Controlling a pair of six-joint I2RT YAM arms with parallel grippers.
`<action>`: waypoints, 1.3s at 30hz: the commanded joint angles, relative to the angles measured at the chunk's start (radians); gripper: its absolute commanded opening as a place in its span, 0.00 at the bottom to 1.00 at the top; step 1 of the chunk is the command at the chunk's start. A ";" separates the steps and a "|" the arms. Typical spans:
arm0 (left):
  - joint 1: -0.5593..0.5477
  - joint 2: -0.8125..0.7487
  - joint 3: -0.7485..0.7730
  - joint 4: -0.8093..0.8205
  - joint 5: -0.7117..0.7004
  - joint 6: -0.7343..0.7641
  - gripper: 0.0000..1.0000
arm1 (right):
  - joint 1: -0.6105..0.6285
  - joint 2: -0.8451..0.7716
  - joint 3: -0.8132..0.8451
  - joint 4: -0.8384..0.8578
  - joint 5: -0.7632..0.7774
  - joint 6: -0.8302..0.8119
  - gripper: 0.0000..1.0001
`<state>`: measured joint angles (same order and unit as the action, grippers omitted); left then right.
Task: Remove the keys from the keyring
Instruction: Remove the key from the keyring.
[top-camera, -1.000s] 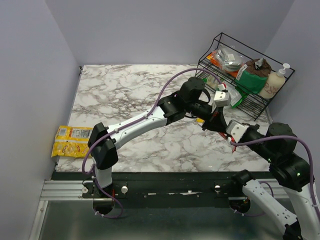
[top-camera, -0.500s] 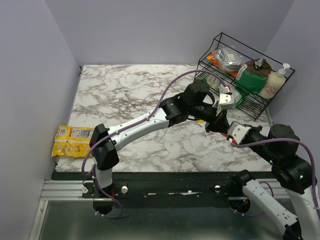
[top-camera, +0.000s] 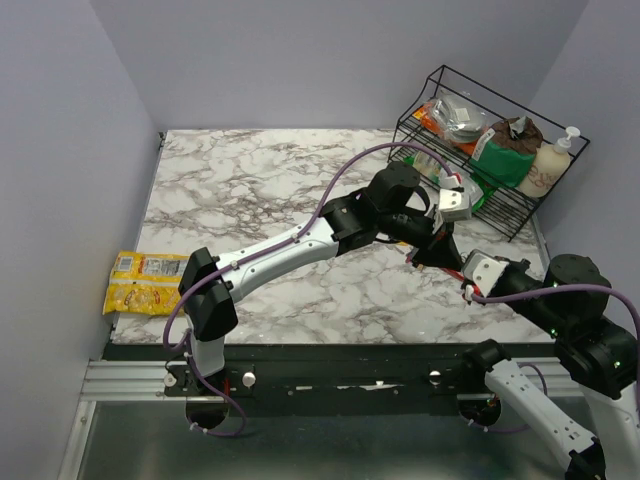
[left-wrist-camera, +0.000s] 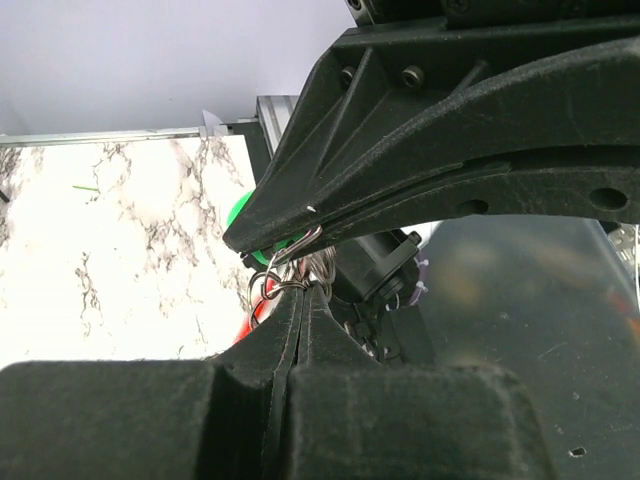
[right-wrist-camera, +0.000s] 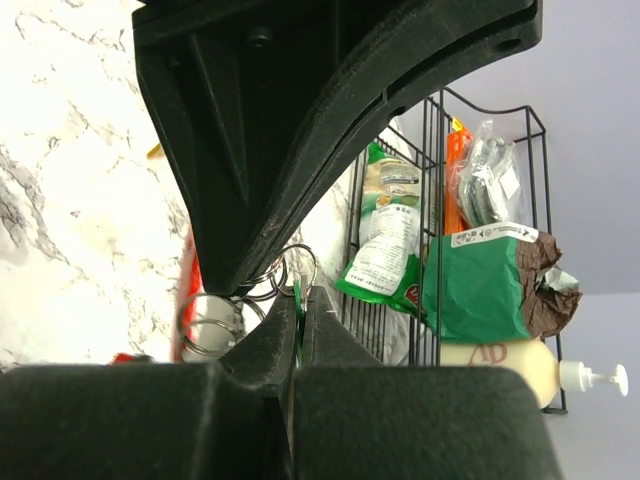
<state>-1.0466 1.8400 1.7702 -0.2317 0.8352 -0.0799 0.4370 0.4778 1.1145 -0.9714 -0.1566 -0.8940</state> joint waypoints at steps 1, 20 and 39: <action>0.017 0.053 -0.066 -0.204 0.025 -0.012 0.00 | -0.009 -0.028 0.044 0.342 0.101 0.012 0.01; -0.026 0.050 -0.054 -0.279 0.079 0.075 0.00 | -0.007 0.054 -0.021 0.507 0.212 0.113 0.01; -0.064 0.054 -0.038 -0.327 0.099 0.151 0.00 | -0.009 0.055 -0.010 0.525 0.191 0.173 0.01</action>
<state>-1.0225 1.8404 1.7710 -0.2916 0.8204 0.1081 0.4393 0.5560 1.0142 -0.7864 -0.0429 -0.7292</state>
